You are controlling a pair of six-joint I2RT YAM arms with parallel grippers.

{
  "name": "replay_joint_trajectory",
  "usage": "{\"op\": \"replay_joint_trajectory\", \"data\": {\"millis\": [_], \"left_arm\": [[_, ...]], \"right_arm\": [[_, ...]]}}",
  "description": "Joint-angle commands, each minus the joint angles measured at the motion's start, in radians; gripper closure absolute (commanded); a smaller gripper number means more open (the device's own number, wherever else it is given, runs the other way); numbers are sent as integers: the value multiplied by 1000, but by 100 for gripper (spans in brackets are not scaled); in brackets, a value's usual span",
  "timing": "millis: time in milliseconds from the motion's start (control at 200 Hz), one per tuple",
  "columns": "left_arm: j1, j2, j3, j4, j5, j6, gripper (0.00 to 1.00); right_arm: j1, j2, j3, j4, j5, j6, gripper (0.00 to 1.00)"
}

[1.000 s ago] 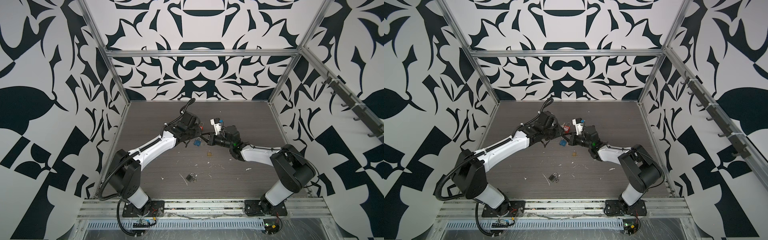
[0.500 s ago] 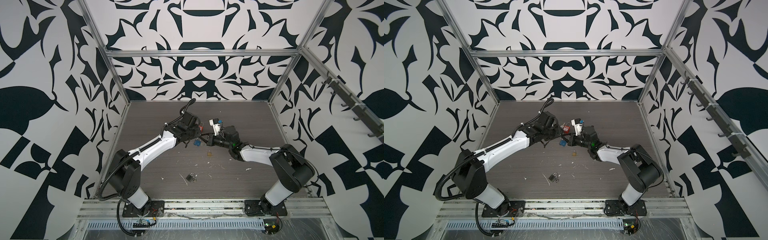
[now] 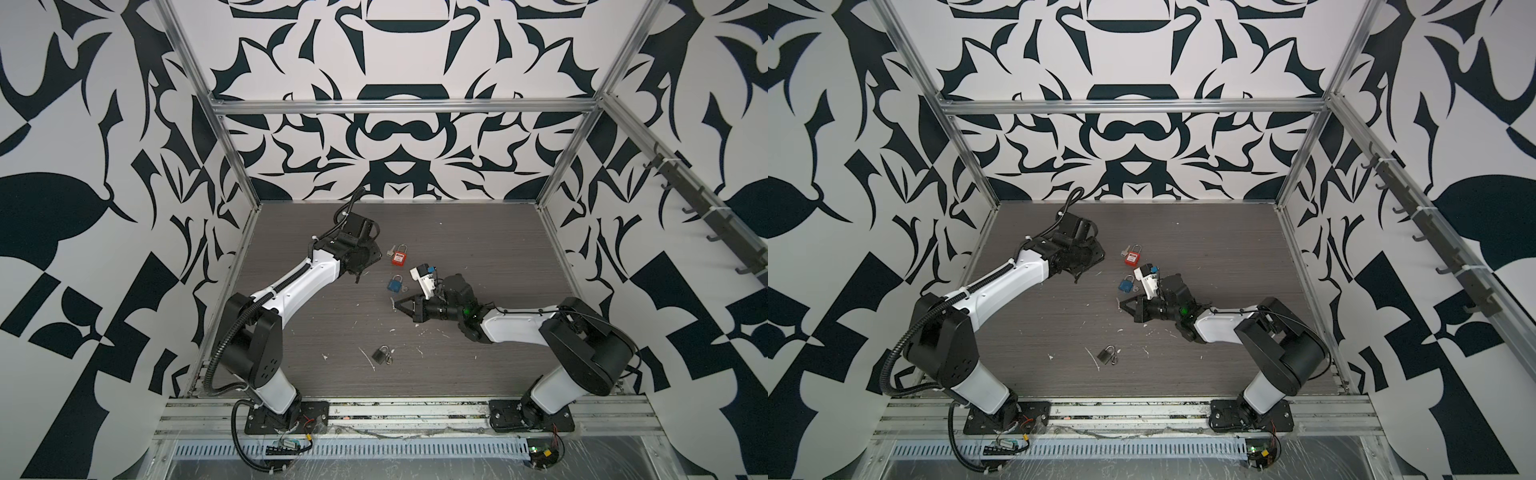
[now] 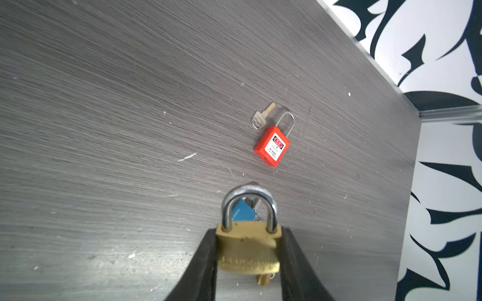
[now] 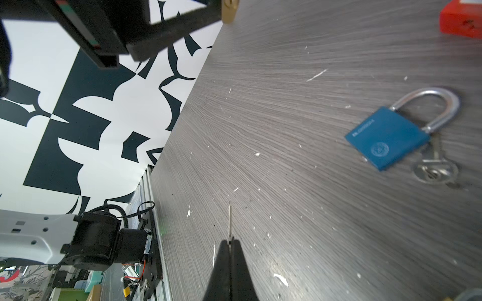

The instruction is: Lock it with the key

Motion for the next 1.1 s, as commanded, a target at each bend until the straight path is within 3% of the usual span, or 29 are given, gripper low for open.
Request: {"op": "replay_joint_trajectory", "data": {"millis": [0,150,380,655,890,1095], "left_arm": [[-11,-49,22,5,-30,14,100],[-71,-78,13,-5,-13,127,100],[-314,-37,15,-115,-29,228,100],[-545,122,30,-140,138,240,100],[-571,271,123,-158,250,258,100],[-575,359,180,-186,228,253,100]], "right_arm": [[-9,-71,12,11,16,-22,100],[-67,-197,8,-183,65,-17,100],[-224,-517,-8,-700,188,-52,100],[-360,-773,-32,-1121,250,-53,100],[-392,-861,-50,-1250,284,-24,100],[-393,-883,-93,-1260,256,5,100]]}}
